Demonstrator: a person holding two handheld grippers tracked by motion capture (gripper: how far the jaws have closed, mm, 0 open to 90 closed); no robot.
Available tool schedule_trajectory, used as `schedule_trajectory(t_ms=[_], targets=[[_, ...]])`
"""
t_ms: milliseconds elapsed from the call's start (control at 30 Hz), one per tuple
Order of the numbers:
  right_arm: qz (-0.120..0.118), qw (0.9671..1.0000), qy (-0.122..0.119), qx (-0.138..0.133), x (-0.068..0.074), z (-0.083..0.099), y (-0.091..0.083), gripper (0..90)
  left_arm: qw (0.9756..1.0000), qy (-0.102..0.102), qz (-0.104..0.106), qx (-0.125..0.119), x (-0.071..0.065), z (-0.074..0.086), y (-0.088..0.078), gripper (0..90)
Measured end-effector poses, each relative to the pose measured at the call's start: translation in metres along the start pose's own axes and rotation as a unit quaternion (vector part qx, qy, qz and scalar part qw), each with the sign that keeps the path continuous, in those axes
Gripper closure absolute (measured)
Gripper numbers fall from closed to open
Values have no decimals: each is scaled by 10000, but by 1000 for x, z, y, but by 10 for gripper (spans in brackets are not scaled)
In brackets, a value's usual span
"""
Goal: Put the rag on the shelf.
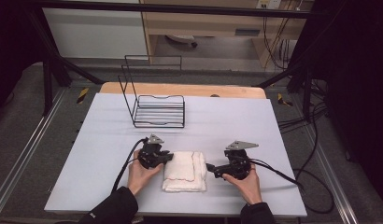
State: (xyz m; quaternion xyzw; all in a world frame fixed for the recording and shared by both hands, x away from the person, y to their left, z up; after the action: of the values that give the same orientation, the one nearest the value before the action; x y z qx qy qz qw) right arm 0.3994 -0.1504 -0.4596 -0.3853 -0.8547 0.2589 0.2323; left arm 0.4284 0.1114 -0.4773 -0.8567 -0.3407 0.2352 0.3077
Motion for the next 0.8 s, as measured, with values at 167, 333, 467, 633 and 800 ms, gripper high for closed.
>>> schedule_trajectory(t_ms=[167,333,467,633,800], targets=[[47,9999,-98,36,0,-9,11,50,10000,46,4,-8,0,0,0,749],[14,10000,75,-40,-1,-20,25,148,9999,104,-26,3,-2,0,1,753],[17,10000,75,-18,2,-26,38,234,10000,97,-6,12,-1,0,1,753],[67,9999,32,113,7,-24,50,325,9999,124,6,29,-1,-1,1,753],[98,9998,14,200,10,-18,56,447,9999,149,-10,25,-1,-1,1,753]])
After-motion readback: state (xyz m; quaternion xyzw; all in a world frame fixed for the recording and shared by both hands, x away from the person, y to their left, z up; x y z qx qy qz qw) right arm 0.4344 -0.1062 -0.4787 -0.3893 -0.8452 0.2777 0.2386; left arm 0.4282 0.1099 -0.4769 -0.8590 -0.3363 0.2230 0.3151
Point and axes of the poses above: each handheld gripper's, and its own axes: y roughly forward along the jaws, z roughly out of its underside, x roughly to its left, the point moved 4 cm from there along y, roughly forward along the jaws, and after that the axes turned 2 degrees about z, right-handed, at the moved point
